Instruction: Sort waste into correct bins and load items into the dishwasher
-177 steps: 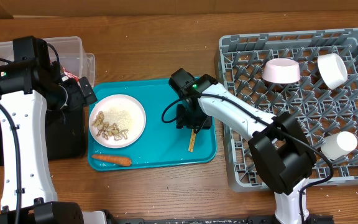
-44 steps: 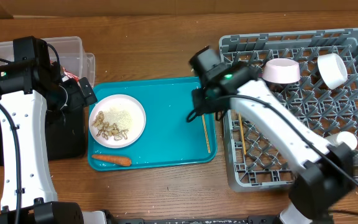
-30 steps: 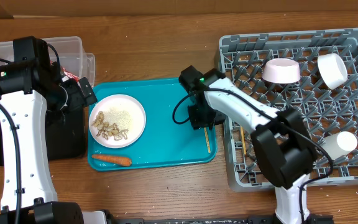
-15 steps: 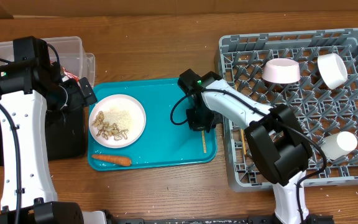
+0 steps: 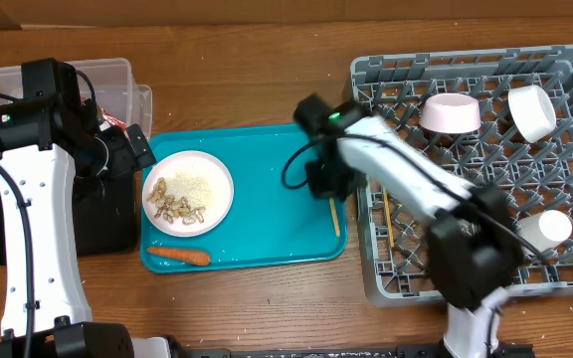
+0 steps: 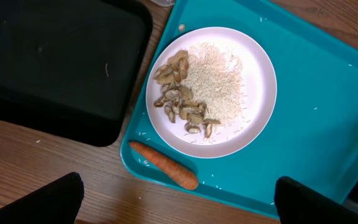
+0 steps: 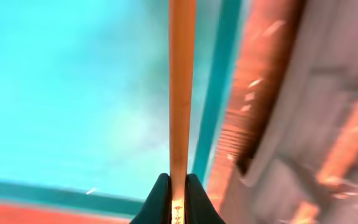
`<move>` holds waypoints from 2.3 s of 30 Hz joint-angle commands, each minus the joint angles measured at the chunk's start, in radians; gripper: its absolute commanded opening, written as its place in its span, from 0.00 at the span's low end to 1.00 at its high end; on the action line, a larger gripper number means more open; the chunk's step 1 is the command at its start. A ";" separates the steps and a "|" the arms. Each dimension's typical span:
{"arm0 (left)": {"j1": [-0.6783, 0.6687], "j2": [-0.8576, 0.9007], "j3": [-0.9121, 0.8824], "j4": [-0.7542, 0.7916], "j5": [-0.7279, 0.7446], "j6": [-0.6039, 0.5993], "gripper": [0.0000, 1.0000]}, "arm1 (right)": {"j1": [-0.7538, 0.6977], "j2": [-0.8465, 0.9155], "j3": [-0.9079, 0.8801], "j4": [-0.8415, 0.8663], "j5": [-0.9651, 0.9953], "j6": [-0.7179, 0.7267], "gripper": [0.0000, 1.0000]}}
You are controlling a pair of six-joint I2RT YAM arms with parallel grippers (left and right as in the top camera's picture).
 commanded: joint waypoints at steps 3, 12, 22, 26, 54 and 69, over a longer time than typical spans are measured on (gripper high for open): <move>-0.008 0.008 0.013 -0.001 0.005 -0.014 1.00 | -0.100 -0.246 0.061 -0.026 0.020 -0.110 0.04; -0.014 0.009 0.013 0.003 0.007 -0.014 1.00 | -0.213 -0.257 -0.054 -0.085 0.019 -0.154 0.04; -0.014 0.010 0.013 0.001 0.011 -0.014 1.00 | -0.214 -0.257 -0.313 0.087 0.011 -0.153 0.13; -0.014 0.010 0.011 0.001 0.012 -0.014 1.00 | -0.214 -0.259 -0.304 0.098 0.010 -0.154 0.23; -0.424 0.076 -0.133 0.232 0.011 -0.014 1.00 | -0.689 -0.527 -0.144 -0.133 0.008 -0.074 0.57; -0.534 0.384 -0.133 0.344 0.011 -0.096 0.95 | -0.684 -0.526 -0.144 -0.132 -0.010 -0.074 0.58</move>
